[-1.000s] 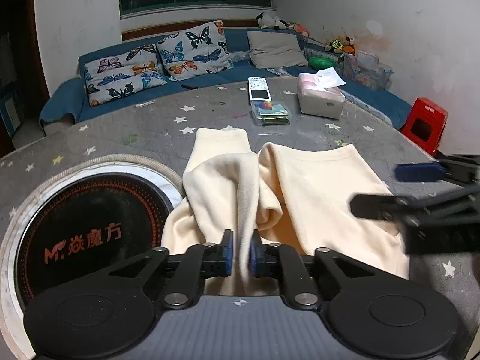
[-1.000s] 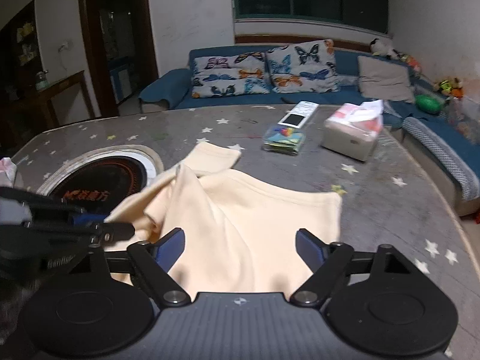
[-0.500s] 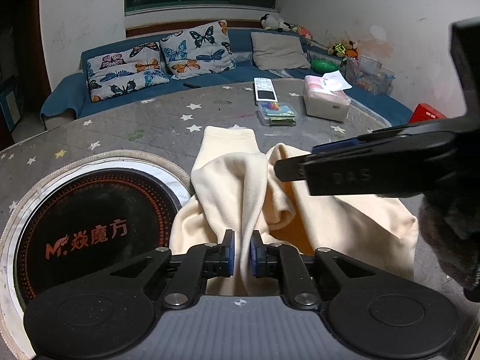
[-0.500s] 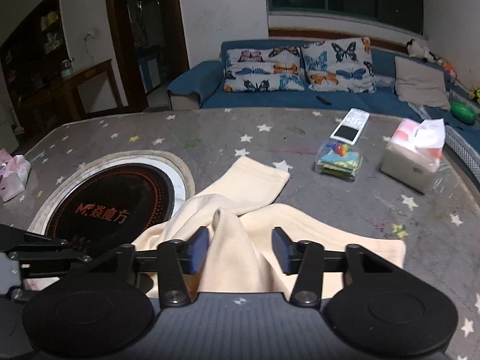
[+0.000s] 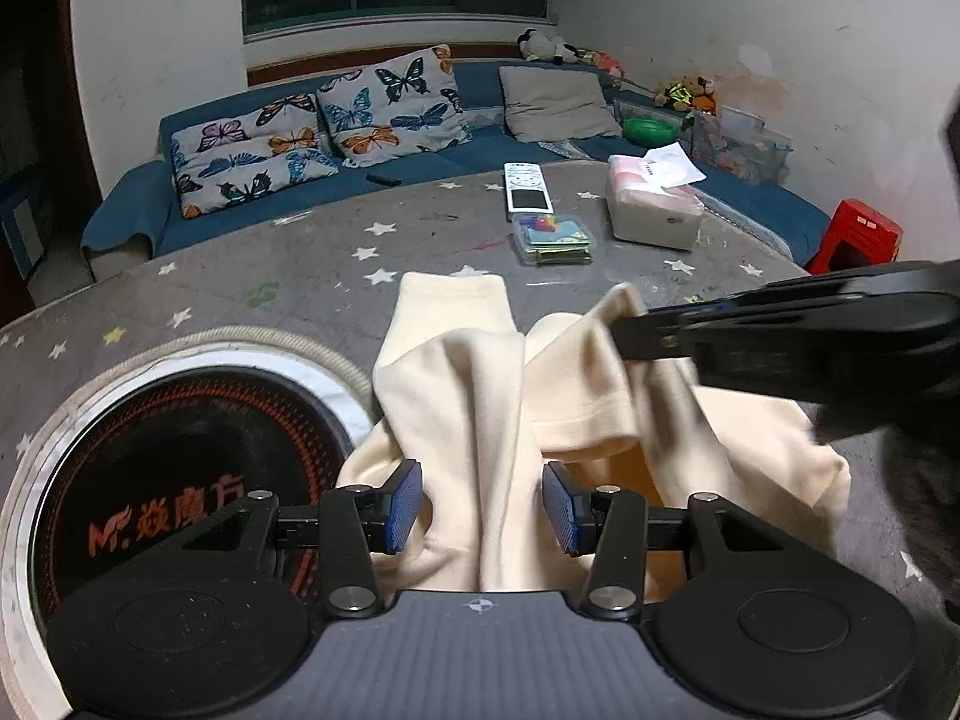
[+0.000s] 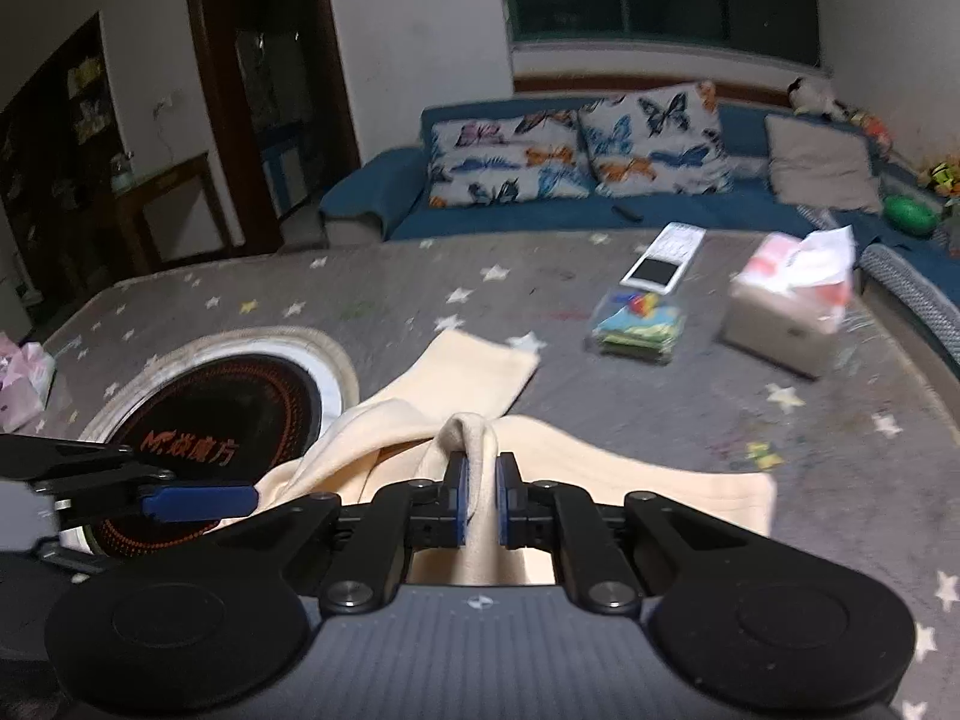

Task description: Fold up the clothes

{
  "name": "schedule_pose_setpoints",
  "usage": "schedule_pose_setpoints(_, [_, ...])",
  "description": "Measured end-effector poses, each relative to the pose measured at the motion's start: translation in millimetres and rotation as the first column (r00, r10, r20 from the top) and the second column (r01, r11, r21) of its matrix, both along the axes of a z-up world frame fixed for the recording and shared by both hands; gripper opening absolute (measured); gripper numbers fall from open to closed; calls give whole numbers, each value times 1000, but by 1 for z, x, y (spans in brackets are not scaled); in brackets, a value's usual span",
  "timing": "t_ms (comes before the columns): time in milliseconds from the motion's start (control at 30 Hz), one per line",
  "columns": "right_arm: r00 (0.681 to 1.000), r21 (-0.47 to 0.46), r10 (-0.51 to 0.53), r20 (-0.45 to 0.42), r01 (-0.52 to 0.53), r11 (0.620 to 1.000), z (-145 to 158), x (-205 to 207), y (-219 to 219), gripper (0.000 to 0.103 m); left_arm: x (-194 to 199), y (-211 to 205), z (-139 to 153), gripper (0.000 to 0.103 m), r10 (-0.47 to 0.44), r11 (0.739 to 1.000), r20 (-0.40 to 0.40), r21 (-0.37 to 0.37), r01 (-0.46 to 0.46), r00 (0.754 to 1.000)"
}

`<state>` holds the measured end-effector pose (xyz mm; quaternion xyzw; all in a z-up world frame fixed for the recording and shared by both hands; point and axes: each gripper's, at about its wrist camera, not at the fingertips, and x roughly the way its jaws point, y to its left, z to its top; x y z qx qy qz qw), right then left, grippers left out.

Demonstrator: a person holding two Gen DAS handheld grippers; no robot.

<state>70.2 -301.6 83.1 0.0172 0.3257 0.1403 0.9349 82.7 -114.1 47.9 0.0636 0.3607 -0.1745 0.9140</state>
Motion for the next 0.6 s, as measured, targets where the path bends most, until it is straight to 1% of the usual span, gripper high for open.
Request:
schedule_pose_setpoints(67, [999,-3,-28,31,28,1000,7,-9,-9,8,5,-3,-2,47,-4,1000,-2,5,4,1000])
schedule_pose_setpoints(100, [998,-3,-46,45,46,999,10,-14,-15,8,8,-3,-4,44,-5,1000,-5,7,5,1000])
schedule_pose_setpoints(133, [996,1,-65,57,65,998,14,-19,-22,7,10,-4,-5,37,-7,1000,-6,8,7,1000])
schedule_pose_setpoints(167, [994,5,-83,68,83,997,17,-23,-29,7,12,-4,-6,33,-9,1000,-7,9,9,1000])
schedule_pose_setpoints(233, [989,8,-120,85,119,993,21,-32,-42,7,14,-4,-8,22,-9,1000,-10,11,9,1000])
schedule_pose_setpoints(300, [981,14,-168,95,167,986,24,-43,-59,7,13,-2,-9,15,-4,1000,-6,10,4,1000])
schedule_pose_setpoints(467, [955,28,-276,108,275,961,24,-67,-93,7,2,8,-2,9,13,1000,24,-7,-13,1000])
schedule_pose_setpoints(600, [934,45,-344,93,342,939,19,-85,-114,7,-8,21,6,8,41,999,47,-22,-40,998])
